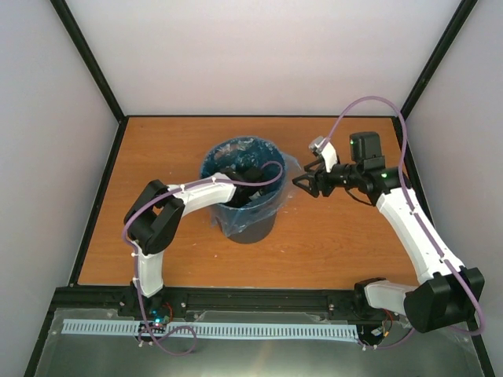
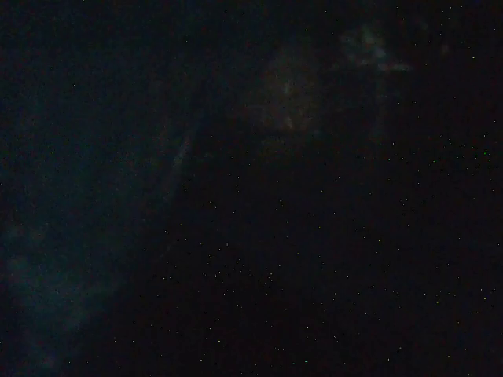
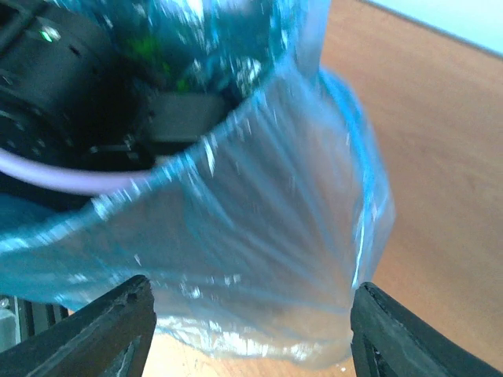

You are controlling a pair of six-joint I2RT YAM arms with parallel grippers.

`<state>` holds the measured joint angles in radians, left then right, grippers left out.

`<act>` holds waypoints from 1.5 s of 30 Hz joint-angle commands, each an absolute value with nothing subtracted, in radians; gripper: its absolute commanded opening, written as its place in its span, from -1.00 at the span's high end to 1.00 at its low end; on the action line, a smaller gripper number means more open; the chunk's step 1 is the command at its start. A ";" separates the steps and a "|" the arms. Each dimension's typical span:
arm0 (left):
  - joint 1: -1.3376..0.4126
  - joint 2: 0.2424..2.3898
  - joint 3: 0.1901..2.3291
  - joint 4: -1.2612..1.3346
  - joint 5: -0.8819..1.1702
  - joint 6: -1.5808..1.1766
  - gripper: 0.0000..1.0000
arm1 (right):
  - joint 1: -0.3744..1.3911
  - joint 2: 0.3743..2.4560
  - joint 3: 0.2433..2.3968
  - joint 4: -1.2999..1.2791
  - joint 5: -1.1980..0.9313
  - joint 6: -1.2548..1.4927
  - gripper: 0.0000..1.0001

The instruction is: Put the trash bags into the trash bin

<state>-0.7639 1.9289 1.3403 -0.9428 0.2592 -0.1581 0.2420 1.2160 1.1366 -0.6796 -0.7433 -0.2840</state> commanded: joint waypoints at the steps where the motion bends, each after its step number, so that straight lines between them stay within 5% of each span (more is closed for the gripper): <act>1: -0.777 1.895 1.392 -0.958 0.263 -0.158 0.99 | 0.245 1.184 1.268 -0.718 -0.762 -0.249 -0.40; 20: -0.780 1.785 1.454 -1.030 0.248 -0.190 0.91 | 0.318 1.357 1.375 -0.764 -0.726 -0.214 -0.37; 32: -0.778 1.897 1.628 -1.092 0.252 -0.206 0.54 | 0.335 1.312 1.317 -0.760 -0.742 -0.247 -0.37; 37: -0.779 1.901 1.690 -1.138 0.243 -0.212 0.25 | 0.341 1.304 1.313 -0.755 -0.739 -0.248 -0.37; 45: -0.781 1.773 1.697 -1.179 0.250 -0.244 0.30 | 0.339 1.299 1.319 -0.758 -0.704 -0.258 -0.37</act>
<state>-0.7700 1.8732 1.6573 -1.1301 0.2497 -0.2127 0.3344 1.3186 1.3243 -0.7467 -0.7345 -0.2413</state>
